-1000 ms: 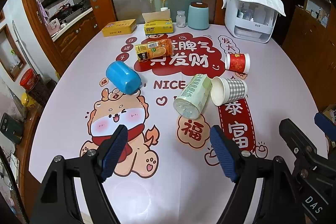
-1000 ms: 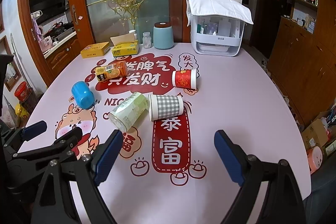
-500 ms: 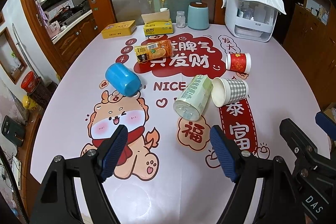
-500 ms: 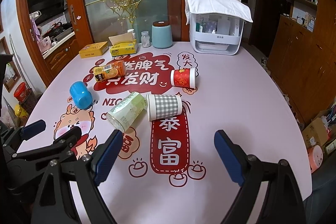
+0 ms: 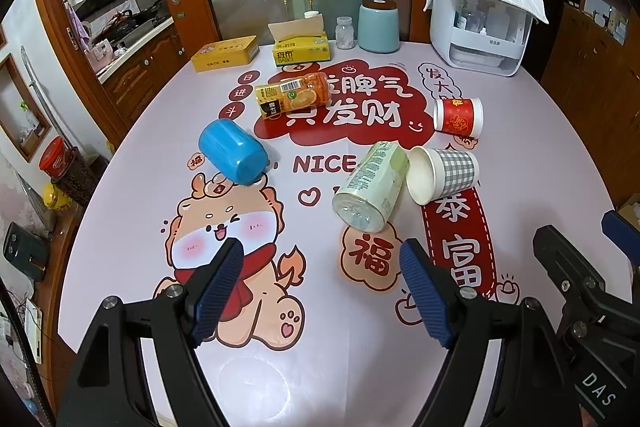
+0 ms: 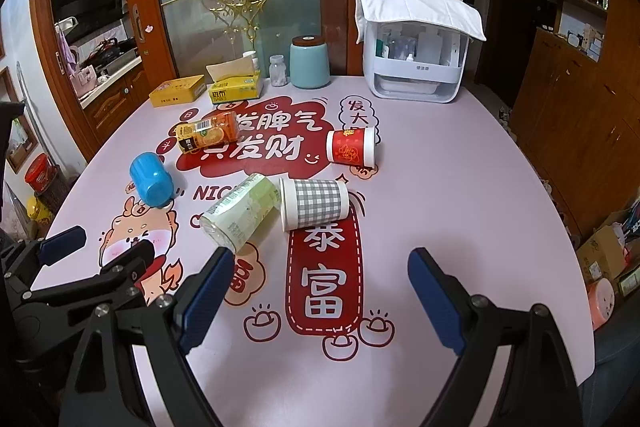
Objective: Flip cup upright
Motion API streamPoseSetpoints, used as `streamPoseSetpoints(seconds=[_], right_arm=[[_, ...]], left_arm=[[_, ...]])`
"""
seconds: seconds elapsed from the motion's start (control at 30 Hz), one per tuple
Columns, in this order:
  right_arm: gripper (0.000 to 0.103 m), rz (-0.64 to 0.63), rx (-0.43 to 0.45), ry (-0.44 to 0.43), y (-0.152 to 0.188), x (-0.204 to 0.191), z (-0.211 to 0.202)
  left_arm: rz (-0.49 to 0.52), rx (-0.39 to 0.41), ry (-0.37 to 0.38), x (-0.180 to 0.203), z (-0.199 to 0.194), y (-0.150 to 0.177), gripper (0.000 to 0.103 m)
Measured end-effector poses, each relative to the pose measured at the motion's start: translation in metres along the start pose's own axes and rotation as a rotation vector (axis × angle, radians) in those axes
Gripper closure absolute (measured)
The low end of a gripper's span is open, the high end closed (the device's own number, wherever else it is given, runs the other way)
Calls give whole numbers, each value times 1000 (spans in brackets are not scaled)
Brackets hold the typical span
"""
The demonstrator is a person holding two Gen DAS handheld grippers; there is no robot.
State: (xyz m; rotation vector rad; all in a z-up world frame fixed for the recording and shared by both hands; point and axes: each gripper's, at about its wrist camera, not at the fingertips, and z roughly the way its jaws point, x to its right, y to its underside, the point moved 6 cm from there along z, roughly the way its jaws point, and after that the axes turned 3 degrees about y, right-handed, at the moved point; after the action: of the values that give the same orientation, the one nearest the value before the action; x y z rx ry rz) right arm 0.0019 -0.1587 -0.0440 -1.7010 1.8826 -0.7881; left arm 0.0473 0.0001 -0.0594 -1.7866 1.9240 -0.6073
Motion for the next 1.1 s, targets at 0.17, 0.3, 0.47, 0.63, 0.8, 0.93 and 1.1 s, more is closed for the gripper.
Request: streamPoseSetpoints(seconds=[0.17, 0.3, 0.47, 0.63, 0.8, 0.93, 1.1], right_arm=[[14, -3, -14, 3, -1, -5, 10], [14, -2, -15, 2, -2, -4, 11], [14, -2, -9, -2, -5, -4, 11], [14, -2, -11, -4, -5, -4, 11], [14, -1, -11, -5, -5, -3, 10], [14, -2, -7, -11, -5, -4, 10], [14, 6, -8, -12, -7, -2, 13]], left_arm=[[2, -5, -1, 2, 5, -1, 24], [2, -5, 0, 3, 5, -2, 24], [4, -2, 2, 5, 9, -5, 24], [5, -4, 3, 5, 10, -6, 24], [5, -4, 6, 5, 10, -5, 24], [12, 0, 21, 6, 11, -6, 24], [11, -10, 76, 7, 14, -9, 24]])
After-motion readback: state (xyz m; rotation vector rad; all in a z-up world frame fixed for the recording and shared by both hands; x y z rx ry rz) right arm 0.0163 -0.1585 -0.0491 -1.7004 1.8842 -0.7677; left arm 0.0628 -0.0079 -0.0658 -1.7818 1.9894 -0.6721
